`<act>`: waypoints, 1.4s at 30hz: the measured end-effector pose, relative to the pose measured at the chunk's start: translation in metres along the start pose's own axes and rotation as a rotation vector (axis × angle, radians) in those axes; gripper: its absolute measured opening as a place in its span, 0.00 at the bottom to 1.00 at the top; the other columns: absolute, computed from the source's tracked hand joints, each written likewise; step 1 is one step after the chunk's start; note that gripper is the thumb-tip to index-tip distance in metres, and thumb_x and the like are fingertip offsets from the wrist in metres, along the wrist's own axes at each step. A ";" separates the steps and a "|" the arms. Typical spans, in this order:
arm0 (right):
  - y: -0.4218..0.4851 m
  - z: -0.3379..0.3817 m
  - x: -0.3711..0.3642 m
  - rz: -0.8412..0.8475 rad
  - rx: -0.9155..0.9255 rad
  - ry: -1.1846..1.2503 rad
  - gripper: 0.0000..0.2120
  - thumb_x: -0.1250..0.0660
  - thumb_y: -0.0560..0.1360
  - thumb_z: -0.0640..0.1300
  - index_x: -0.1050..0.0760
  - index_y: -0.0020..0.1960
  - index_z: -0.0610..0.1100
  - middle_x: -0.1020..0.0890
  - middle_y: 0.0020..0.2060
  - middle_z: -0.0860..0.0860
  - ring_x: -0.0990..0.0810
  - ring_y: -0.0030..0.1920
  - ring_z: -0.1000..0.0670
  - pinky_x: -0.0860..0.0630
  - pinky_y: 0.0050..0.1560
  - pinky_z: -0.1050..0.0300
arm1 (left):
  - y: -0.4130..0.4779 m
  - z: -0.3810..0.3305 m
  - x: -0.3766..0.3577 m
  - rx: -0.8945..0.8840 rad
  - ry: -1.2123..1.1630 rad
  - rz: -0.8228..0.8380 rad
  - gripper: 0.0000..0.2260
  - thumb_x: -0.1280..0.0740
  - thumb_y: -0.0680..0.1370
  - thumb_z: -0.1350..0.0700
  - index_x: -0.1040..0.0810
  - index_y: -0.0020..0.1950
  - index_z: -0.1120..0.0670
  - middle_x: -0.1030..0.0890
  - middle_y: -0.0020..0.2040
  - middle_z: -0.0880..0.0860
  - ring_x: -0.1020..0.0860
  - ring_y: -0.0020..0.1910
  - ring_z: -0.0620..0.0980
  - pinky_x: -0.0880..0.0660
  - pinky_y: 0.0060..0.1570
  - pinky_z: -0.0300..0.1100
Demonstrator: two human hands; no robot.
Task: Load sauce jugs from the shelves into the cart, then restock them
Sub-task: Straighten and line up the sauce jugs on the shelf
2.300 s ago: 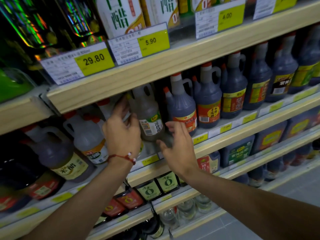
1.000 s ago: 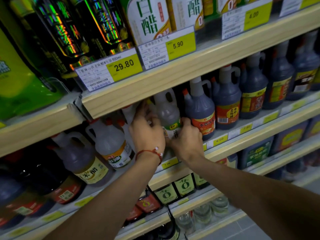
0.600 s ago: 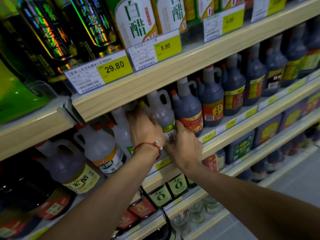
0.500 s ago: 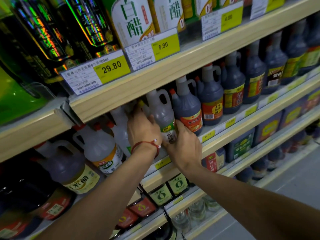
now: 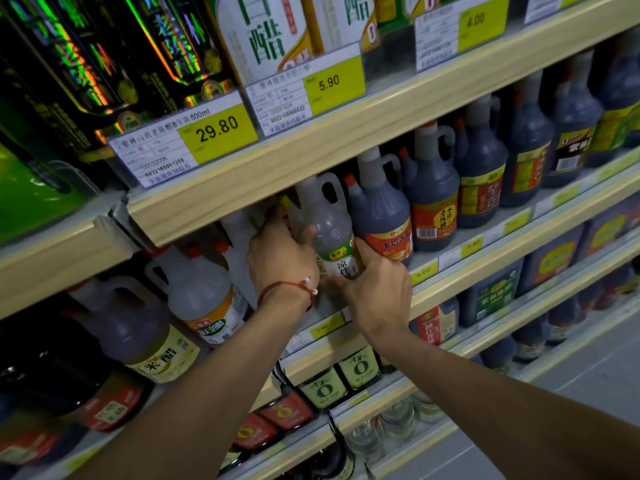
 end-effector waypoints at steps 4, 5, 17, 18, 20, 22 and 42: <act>-0.001 -0.012 -0.007 0.036 0.020 0.030 0.08 0.22 0.72 0.46 0.16 0.50 0.52 0.14 0.42 0.53 0.16 0.42 0.48 0.18 0.43 0.48 | 0.002 -0.002 -0.002 0.027 0.043 -0.020 0.16 0.29 0.77 0.46 0.23 0.58 0.55 0.16 0.54 0.56 0.21 0.57 0.62 0.24 0.50 0.51; -0.004 -0.011 -0.009 0.052 0.045 0.029 0.09 0.22 0.72 0.45 0.17 0.51 0.52 0.14 0.43 0.54 0.16 0.44 0.49 0.18 0.44 0.49 | 0.001 -0.002 -0.003 0.035 0.055 -0.015 0.16 0.29 0.78 0.46 0.23 0.58 0.55 0.17 0.55 0.57 0.21 0.58 0.62 0.25 0.50 0.51; -0.010 0.004 0.002 0.024 0.032 0.130 0.31 0.20 0.71 0.45 0.27 0.71 0.47 0.19 0.62 0.49 0.20 0.61 0.45 0.23 0.60 0.49 | 0.006 0.007 -0.005 0.223 0.038 0.116 0.14 0.42 0.84 0.49 0.26 0.58 0.59 0.23 0.66 0.60 0.26 0.64 0.63 0.35 0.46 0.46; -0.010 0.005 0.003 0.017 0.030 0.134 0.31 0.20 0.71 0.45 0.27 0.70 0.47 0.19 0.62 0.49 0.20 0.61 0.46 0.23 0.60 0.49 | 0.010 0.004 0.000 0.180 0.075 0.063 0.14 0.42 0.84 0.47 0.26 0.62 0.55 0.22 0.65 0.59 0.26 0.63 0.63 0.35 0.48 0.46; -0.010 0.007 0.004 0.002 0.026 0.135 0.30 0.19 0.70 0.45 0.27 0.69 0.48 0.19 0.60 0.51 0.21 0.60 0.47 0.23 0.60 0.48 | 0.012 0.002 -0.001 0.153 0.070 0.067 0.13 0.41 0.84 0.47 0.25 0.61 0.53 0.21 0.63 0.58 0.25 0.62 0.63 0.35 0.48 0.46; -0.009 0.008 0.004 -0.007 0.013 0.136 0.30 0.19 0.70 0.45 0.27 0.68 0.49 0.21 0.60 0.52 0.22 0.60 0.48 0.23 0.60 0.48 | 0.013 0.005 -0.001 0.135 0.055 0.067 0.12 0.40 0.84 0.48 0.24 0.60 0.53 0.21 0.61 0.59 0.24 0.61 0.63 0.33 0.48 0.47; -0.013 0.001 -0.001 0.003 0.009 0.176 0.28 0.18 0.70 0.51 0.31 0.61 0.50 0.26 0.56 0.54 0.23 0.56 0.51 0.21 0.57 0.49 | 0.021 0.008 -0.007 -0.001 0.050 0.089 0.10 0.41 0.83 0.51 0.24 0.60 0.53 0.20 0.61 0.59 0.25 0.61 0.63 0.30 0.56 0.51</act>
Point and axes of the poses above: each hand's wrist, its own y-axis towards the middle knuckle, its own x-axis out of the back of the hand, z = x × y, the point moved 10 cm from there along y, towards the middle knuckle
